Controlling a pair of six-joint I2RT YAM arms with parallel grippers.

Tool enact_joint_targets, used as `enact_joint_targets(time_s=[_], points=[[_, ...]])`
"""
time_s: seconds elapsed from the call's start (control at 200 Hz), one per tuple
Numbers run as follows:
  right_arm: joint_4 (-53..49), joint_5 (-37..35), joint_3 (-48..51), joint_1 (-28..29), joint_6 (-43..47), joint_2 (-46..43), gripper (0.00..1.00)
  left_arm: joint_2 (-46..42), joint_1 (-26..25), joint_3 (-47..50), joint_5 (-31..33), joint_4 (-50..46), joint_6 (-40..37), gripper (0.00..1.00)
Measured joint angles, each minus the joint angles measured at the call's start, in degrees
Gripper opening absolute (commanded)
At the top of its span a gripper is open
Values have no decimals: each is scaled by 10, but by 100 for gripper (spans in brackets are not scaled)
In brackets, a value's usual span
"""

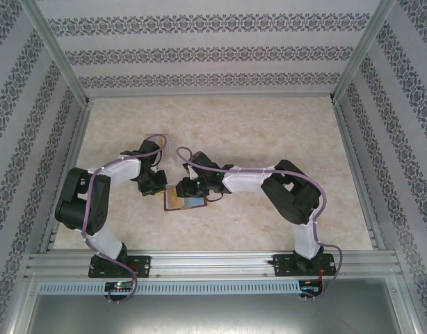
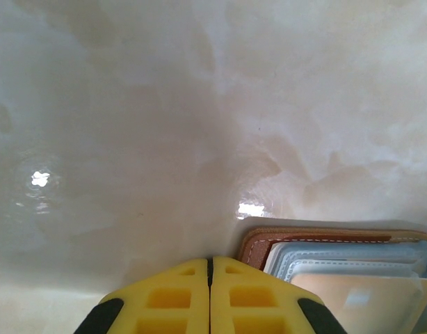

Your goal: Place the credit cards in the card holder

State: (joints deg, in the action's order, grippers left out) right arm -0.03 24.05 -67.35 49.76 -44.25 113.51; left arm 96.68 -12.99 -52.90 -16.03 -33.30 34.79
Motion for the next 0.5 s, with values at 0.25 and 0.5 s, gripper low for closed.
enact_joint_targets(time_s=[0.25, 0.5], points=[[0, 2, 1, 0, -22, 0, 34, 0, 0, 0, 0, 0, 2, 8], [2, -26, 15, 12, -51, -15, 31, 0, 0, -2, 0, -3, 2, 7]])
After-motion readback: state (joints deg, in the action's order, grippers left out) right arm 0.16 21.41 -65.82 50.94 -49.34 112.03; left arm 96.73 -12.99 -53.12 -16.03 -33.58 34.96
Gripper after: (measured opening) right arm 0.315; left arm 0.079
